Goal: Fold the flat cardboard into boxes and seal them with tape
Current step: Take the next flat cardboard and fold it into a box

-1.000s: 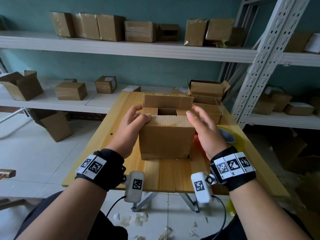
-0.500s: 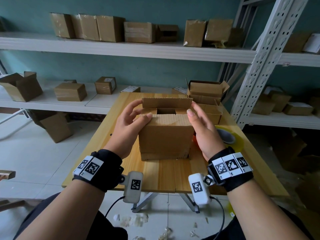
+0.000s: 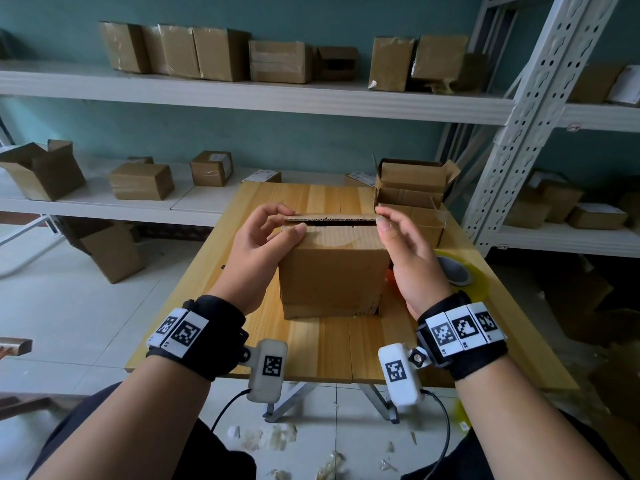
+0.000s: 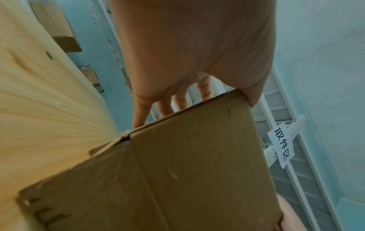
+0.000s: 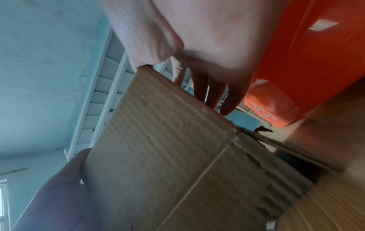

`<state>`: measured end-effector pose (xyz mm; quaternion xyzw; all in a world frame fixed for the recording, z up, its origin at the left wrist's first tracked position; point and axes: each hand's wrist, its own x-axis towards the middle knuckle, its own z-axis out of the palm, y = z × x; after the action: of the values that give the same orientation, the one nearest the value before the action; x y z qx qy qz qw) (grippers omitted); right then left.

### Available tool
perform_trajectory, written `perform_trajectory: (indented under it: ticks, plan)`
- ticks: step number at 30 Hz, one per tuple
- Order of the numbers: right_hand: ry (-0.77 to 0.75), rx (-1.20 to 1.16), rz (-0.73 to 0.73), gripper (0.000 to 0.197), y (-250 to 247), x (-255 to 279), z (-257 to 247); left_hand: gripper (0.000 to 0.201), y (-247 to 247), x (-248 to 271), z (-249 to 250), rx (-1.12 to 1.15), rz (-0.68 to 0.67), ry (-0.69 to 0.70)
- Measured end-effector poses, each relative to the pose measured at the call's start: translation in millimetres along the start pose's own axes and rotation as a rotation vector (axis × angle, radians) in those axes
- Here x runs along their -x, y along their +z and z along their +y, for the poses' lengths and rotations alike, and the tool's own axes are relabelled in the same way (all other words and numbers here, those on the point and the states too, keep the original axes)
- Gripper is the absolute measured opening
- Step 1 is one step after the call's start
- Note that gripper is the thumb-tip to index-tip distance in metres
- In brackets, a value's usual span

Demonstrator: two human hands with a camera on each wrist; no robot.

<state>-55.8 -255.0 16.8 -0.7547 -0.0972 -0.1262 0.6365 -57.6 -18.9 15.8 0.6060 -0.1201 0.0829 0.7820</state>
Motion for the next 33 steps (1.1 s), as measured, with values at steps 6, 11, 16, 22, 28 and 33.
perform_trajectory:
  ticks: [6, 11, 16, 22, 28, 33]
  plan:
    - [-0.020, -0.010, 0.013, 0.030, -0.2, 1.3, -0.4, 0.025, -0.3, 0.2, -0.5, 0.012, -0.009, 0.010]
    - [-0.043, -0.015, 0.007, 0.028, -0.4, -0.3, 2.8, 0.026, 0.5, 1.9, 0.2, 0.013, -0.004, 0.003]
    - [-0.039, 0.001, 0.012, 0.046, -0.6, -0.4, 2.6, 0.038, 3.4, 5.0, 1.6, 0.002, 0.024, 0.007]
    - [-0.073, 0.005, 0.002, 0.046, 0.5, 0.0, 0.3, 0.045, 0.8, 4.4, -0.6, -0.003, 0.046, 0.050]
    - [-0.100, -0.049, 0.029, 0.035, 1.6, 3.7, -4.7, 0.045, 2.0, 2.4, -2.8, -0.043, 0.078, 0.057]
    - [-0.103, -0.071, 0.026, 0.038, 1.2, 4.2, -4.9, 0.037, 0.4, -0.3, -4.9, -0.045, 0.080, 0.034]
